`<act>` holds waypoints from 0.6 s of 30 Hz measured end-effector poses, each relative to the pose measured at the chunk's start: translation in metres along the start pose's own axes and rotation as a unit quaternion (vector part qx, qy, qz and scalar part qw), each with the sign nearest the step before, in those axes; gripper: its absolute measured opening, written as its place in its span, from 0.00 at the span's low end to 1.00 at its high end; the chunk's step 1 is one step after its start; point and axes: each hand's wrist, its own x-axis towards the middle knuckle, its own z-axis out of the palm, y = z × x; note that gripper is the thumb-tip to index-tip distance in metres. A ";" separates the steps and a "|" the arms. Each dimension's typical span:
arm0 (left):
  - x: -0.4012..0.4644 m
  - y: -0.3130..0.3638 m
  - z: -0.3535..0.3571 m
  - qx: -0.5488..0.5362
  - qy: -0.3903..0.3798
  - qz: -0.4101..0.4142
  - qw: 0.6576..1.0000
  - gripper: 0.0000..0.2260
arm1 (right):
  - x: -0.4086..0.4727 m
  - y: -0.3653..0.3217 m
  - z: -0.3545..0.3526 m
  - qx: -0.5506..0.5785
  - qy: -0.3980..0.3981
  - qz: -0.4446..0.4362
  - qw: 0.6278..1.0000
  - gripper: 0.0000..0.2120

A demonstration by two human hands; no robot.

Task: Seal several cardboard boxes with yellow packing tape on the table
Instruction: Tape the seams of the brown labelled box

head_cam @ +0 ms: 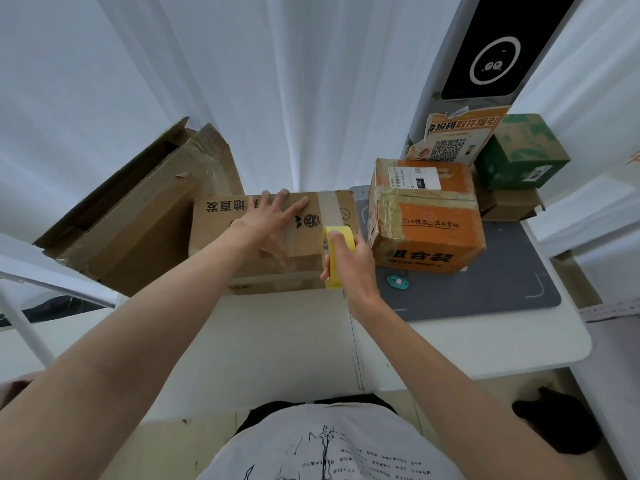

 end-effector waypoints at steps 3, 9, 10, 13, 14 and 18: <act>0.001 -0.001 -0.001 -0.008 -0.006 0.001 1.000 0.67 | 0.000 -0.006 -0.006 0.010 -0.038 0.029 0.999 0.08; 0.002 -0.001 0.000 -0.014 -0.010 0.000 1.000 0.67 | -0.001 -0.009 -0.007 -0.015 -0.063 0.054 0.996 0.09; 0.001 -0.001 0.000 -0.015 -0.011 -0.001 1.000 0.67 | -0.002 -0.008 -0.008 -0.014 -0.064 0.063 0.996 0.09; 0.003 -0.002 -0.002 -0.022 -0.017 -0.001 1.000 0.68 | -0.004 0.001 -0.011 -0.001 -0.067 0.100 0.993 0.10; 0.003 -0.001 -0.002 -0.022 -0.018 -0.001 1.000 0.67 | -0.003 0.005 -0.013 0.000 -0.063 0.112 0.992 0.11; 0.003 -0.001 -0.002 -0.019 -0.017 0.000 1.000 0.68 | -0.002 0.014 -0.013 0.016 -0.056 0.143 0.988 0.14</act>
